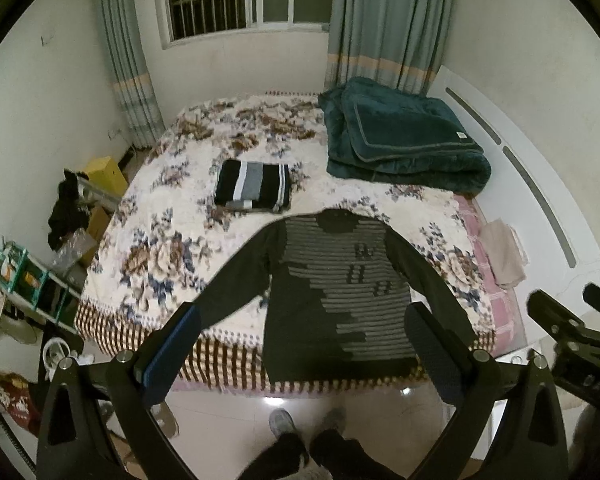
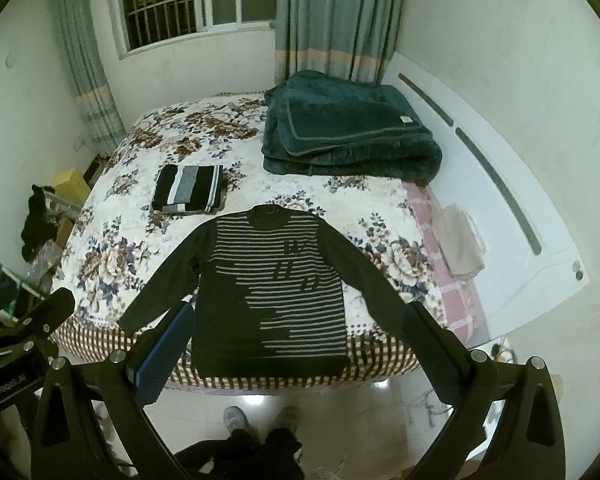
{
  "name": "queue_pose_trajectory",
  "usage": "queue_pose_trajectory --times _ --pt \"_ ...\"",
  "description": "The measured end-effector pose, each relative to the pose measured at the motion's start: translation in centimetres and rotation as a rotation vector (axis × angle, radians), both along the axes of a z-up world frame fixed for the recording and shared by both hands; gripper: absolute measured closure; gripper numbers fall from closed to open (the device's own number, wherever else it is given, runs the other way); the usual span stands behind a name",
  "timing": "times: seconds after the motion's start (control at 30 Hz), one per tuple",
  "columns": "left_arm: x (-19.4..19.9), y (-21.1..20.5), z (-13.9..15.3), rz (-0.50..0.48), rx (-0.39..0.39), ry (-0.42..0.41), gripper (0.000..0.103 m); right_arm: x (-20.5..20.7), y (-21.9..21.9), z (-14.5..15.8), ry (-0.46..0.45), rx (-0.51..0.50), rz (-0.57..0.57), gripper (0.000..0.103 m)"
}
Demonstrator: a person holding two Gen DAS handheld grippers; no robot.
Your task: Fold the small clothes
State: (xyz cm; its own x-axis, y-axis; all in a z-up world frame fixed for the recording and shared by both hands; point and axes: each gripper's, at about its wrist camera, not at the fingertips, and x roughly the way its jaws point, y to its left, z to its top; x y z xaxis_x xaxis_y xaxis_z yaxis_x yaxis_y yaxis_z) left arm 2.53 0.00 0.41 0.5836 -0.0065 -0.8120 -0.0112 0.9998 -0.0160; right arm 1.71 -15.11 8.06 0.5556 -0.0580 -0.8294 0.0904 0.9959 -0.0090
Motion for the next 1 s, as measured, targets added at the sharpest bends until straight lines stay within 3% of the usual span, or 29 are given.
queue_pose_trajectory --times 0.2,0.3,0.47,0.53,0.67,0.87,1.0 --pt "4.2 -0.4 -5.5 -0.003 0.080 -0.099 0.000 2.2 -5.9 -4.6 0.100 0.087 -0.185 0.000" --pt "7.5 -1.9 -9.9 -0.008 0.128 -0.086 0.000 2.7 -11.0 -8.0 0.135 0.106 -0.321 0.000" --pt "11.6 -4.8 -17.0 0.008 0.172 -0.028 0.000 3.8 -22.4 -17.0 0.204 0.204 -0.522 0.000" --pt "13.3 -6.3 -20.4 0.023 0.195 0.007 0.000 4.4 -27.3 -21.9 0.227 0.248 -0.582 0.001" --pt "16.4 -9.9 -27.7 0.047 0.270 0.083 0.000 7.1 -37.3 -33.6 0.282 0.314 -0.674 0.021" --pt "20.0 -13.5 -39.4 0.083 0.301 0.231 0.000 10.0 -48.4 -54.3 0.414 0.433 -0.804 0.022" --pt "22.0 -15.8 -46.3 0.091 0.331 0.300 0.000 10.2 -50.7 -64.5 0.521 0.499 -0.860 0.022"
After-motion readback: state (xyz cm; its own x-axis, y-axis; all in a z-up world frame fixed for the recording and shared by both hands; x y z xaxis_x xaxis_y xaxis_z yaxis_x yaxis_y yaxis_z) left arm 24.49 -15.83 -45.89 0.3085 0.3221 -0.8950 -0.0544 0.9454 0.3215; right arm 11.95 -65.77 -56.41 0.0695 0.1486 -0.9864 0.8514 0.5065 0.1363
